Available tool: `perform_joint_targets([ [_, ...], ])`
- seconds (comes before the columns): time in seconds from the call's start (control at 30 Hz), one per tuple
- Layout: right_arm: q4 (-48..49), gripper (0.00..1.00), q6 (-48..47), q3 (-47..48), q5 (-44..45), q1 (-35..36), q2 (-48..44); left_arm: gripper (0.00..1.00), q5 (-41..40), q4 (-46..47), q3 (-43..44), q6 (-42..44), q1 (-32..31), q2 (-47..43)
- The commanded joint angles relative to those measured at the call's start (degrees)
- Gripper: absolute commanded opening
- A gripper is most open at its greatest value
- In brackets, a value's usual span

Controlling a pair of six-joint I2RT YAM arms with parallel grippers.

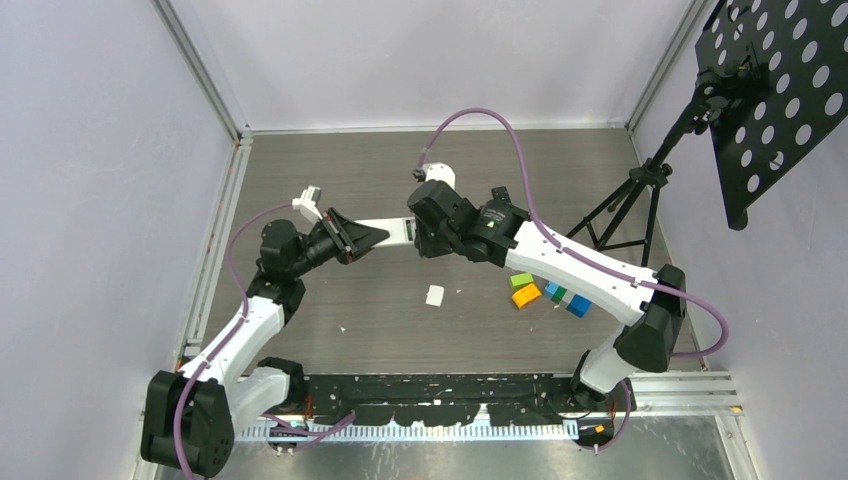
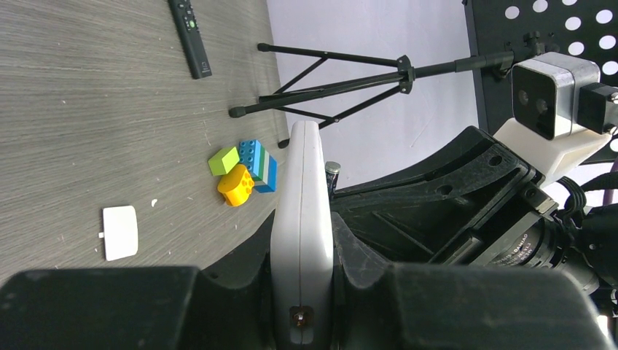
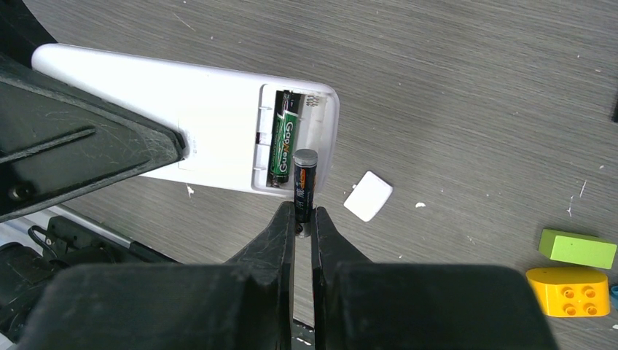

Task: Load the batteries into the remote control
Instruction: Load the battery into the remote control.

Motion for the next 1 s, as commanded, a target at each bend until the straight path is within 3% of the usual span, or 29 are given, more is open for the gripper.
perform_joint_targets([
  [0.0, 2.0, 0.11, -0.8, 1.8, 0.2, -0.4, 0.7, 0.0, 1.5, 5.3, 0.6, -1.2, 0.0, -0.8],
  [0.3, 3.1, 0.11, -0.9, 1.9, 0.2, -0.6, -0.3, 0.0, 1.1, 5.4, 0.2, -0.3, 0.0, -0.5],
  [0.97, 2.9, 0.28, -1.1, 3.6, 0.9, -1.3, 2.4, 0.0, 1.9, 6.5, 0.5, -2.2, 0.0, -0.8],
])
